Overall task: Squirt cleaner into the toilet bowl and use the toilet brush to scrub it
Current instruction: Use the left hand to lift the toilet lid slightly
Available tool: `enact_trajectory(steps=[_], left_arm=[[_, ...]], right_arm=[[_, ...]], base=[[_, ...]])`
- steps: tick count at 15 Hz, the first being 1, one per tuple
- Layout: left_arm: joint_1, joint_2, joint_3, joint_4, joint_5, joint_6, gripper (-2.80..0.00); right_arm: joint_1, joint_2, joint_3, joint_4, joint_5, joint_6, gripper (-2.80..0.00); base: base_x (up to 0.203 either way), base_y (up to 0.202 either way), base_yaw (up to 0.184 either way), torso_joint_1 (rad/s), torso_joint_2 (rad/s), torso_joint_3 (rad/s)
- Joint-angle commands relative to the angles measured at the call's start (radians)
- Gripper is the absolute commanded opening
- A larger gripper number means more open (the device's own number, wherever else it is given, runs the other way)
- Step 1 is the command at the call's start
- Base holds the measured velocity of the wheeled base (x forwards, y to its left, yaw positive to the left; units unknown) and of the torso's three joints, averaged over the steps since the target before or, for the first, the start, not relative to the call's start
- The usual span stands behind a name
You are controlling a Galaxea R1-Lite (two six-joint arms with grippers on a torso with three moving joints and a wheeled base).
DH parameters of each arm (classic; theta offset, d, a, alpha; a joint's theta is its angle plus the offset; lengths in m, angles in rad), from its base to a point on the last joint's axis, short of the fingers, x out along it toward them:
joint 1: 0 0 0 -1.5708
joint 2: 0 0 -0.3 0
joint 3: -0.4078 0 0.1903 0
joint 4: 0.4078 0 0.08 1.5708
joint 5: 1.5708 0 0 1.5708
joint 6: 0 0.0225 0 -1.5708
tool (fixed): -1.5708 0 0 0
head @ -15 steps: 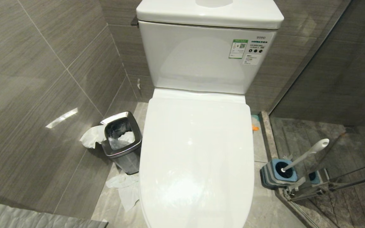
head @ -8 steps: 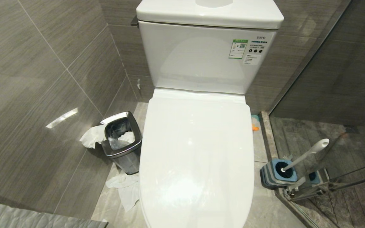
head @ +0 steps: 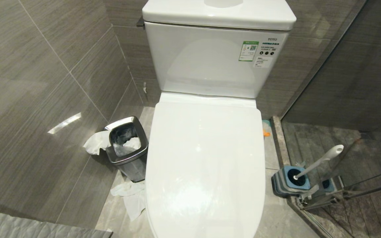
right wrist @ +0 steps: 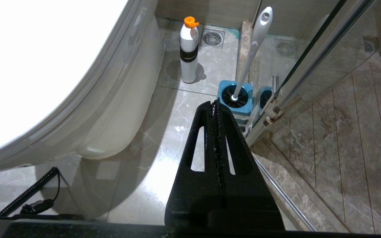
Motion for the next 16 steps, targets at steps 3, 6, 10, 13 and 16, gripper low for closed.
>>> enact_trajectory(steps=[3,6,10,13,16], left_arm=[[0.0,0.144,-0.15,0.019,-0.007,0.002,-2.8],[0.003,0.368,-0.346,0.014,-0.005,0.006,-2.8],[0.007,0.678,-0.652,0.011,0.006,0.041,-2.8],[-0.008,0.883,-0.827,0.01,0.002,0.076,-2.8],[-0.148,1.033,-0.915,0.012,0.007,0.088,-2.8]], right_arm=[[0.0,0.001,0.001,0.0,0.0,0.0,-2.8],[0.0,0.001,0.0,0.0,0.0,0.0,-2.8],[-0.001,0.001,0.0,0.0,0.0,0.0,-2.8],[0.001,0.001,0.001,0.0,0.0,0.0,-2.8],[0.0,0.0,0.001,0.0,0.0,0.0,-2.8]], base=[[0.0,0.0,0.0,0.0,0.0,0.0],[0.0,0.0,0.0,0.0,0.0,0.0],[0.0,0.0,0.0,0.0,0.0,0.0],[0.0,0.0,0.0,0.0,0.0,0.0],[0.0,0.0,0.0,0.0,0.0,0.0]])
